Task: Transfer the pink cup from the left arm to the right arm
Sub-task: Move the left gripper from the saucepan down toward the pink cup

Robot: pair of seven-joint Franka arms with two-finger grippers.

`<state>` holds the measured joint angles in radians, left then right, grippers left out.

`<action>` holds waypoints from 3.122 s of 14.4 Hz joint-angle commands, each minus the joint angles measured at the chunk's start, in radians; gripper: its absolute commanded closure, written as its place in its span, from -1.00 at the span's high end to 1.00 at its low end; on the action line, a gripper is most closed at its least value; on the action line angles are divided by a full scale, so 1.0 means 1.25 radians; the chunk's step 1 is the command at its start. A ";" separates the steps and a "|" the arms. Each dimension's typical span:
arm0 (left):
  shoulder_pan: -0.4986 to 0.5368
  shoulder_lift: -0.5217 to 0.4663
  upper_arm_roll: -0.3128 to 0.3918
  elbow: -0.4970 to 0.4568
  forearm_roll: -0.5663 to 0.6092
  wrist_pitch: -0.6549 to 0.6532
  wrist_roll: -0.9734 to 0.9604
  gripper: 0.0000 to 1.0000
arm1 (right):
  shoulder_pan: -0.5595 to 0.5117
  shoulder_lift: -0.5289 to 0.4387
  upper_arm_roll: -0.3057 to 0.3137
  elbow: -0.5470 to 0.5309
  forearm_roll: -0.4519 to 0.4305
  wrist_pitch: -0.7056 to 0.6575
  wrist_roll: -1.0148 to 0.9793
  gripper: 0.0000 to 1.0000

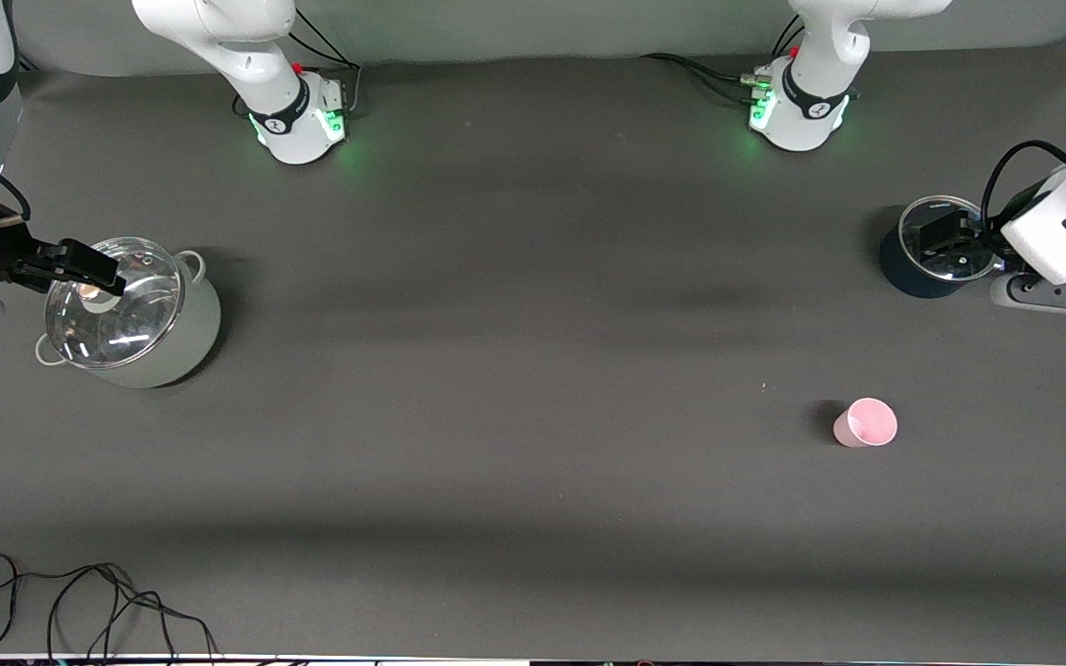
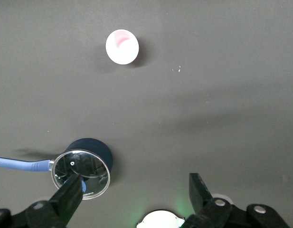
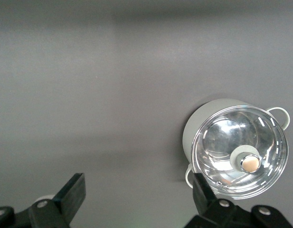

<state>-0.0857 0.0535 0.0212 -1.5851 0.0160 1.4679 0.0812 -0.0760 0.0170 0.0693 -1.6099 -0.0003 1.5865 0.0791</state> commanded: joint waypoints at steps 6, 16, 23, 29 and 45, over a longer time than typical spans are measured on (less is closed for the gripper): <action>-0.006 0.006 0.004 0.026 0.012 -0.004 0.035 1.00 | 0.001 0.010 0.003 0.020 0.003 -0.016 0.007 0.99; 0.049 0.077 0.011 0.129 -0.007 0.043 0.440 1.00 | 0.001 0.011 0.003 0.020 0.003 -0.016 0.015 0.99; 0.266 0.189 0.011 0.139 -0.301 0.080 0.849 1.00 | 0.001 0.011 0.003 0.020 0.003 -0.016 0.013 0.99; 0.384 0.310 0.010 0.128 -0.479 0.069 1.123 1.00 | 0.001 0.011 0.003 0.020 0.003 -0.016 0.008 0.99; 0.456 0.596 0.008 -0.047 -0.929 0.237 1.935 1.00 | 0.001 0.010 0.003 0.019 0.003 -0.017 0.007 0.99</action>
<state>0.4780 0.7809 0.0389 -1.6182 -1.0880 1.7389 2.4020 -0.0758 0.0209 0.0715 -1.6088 -0.0003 1.5854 0.0791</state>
